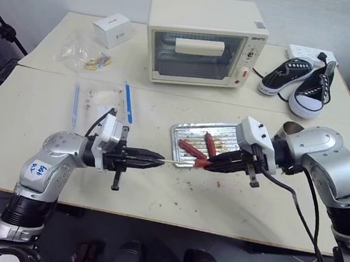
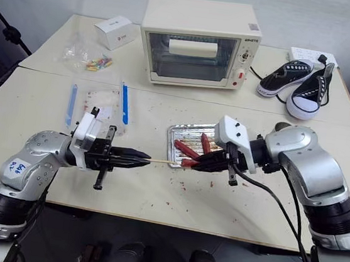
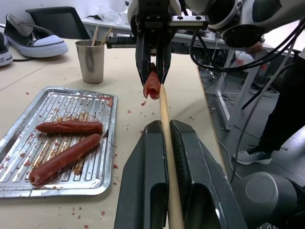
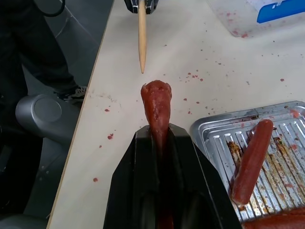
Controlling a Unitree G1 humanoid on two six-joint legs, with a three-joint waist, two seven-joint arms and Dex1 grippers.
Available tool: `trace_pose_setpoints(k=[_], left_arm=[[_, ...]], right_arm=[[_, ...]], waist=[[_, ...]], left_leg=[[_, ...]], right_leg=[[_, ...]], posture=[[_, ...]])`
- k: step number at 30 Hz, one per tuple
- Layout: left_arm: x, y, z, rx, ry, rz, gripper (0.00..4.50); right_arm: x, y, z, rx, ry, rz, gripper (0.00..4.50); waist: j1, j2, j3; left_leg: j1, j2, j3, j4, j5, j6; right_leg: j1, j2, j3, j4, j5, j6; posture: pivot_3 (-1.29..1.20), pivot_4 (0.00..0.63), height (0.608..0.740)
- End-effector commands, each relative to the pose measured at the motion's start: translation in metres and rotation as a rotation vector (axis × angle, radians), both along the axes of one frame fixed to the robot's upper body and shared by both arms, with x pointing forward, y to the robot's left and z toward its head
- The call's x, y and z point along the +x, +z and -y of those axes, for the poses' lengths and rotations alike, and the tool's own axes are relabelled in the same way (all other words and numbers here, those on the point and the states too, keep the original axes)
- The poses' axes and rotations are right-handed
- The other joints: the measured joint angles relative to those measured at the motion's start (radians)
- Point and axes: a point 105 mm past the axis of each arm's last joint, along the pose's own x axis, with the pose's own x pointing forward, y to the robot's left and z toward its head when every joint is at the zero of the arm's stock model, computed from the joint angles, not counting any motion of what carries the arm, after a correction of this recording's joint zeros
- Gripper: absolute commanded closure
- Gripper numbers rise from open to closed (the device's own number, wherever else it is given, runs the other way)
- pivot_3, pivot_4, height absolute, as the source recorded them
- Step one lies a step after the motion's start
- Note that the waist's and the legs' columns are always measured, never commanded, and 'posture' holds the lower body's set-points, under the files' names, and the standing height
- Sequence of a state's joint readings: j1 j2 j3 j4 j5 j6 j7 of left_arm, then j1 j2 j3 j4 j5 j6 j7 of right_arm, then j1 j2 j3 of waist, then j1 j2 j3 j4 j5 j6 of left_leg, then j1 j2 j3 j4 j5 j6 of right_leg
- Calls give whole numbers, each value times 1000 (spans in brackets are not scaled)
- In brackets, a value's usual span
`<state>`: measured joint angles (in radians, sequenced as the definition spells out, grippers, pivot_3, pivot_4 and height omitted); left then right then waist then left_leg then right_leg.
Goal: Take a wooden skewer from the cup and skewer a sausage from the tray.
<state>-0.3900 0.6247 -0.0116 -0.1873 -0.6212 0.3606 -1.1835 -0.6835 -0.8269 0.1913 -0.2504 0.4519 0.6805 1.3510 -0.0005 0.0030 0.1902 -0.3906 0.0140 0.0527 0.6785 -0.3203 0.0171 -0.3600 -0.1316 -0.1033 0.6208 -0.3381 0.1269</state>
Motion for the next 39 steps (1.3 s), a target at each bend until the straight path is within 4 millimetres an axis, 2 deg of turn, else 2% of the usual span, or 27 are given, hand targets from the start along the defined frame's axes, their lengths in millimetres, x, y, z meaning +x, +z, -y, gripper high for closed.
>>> trace_pose_setpoints(k=[1,9,20,39], left_arm=[[-1,5,6,-8,-21,31,4500],[-1,3,7,-9,-21,25,4500],[3,-3,-11,19,32,7,4500],[3,-2,6,-18,-1,10,4500]], right_arm=[[-6,9,-6,6,40,37,4432],[-5,9,-6,7,37,37,4432],[-1,8,3,-3,13,36,4432],[-5,7,-4,13,36,23,4432]], waist=[[0,0,0],[0,0,0],[0,0,0],[0,0,0]], left_leg=[[0,0,0,0,0,0],[0,0,0,0,0,0],[0,0,0,0,0,0],[0,0,0,0,0,0]], right_leg=[[0,0,0,0,0,0],[0,0,0,0,0,0],[0,0,0,0,0,0],[0,0,0,1,0,0]], posture=[[0,150,740],[0,150,740],[0,150,740],[0,150,740]])
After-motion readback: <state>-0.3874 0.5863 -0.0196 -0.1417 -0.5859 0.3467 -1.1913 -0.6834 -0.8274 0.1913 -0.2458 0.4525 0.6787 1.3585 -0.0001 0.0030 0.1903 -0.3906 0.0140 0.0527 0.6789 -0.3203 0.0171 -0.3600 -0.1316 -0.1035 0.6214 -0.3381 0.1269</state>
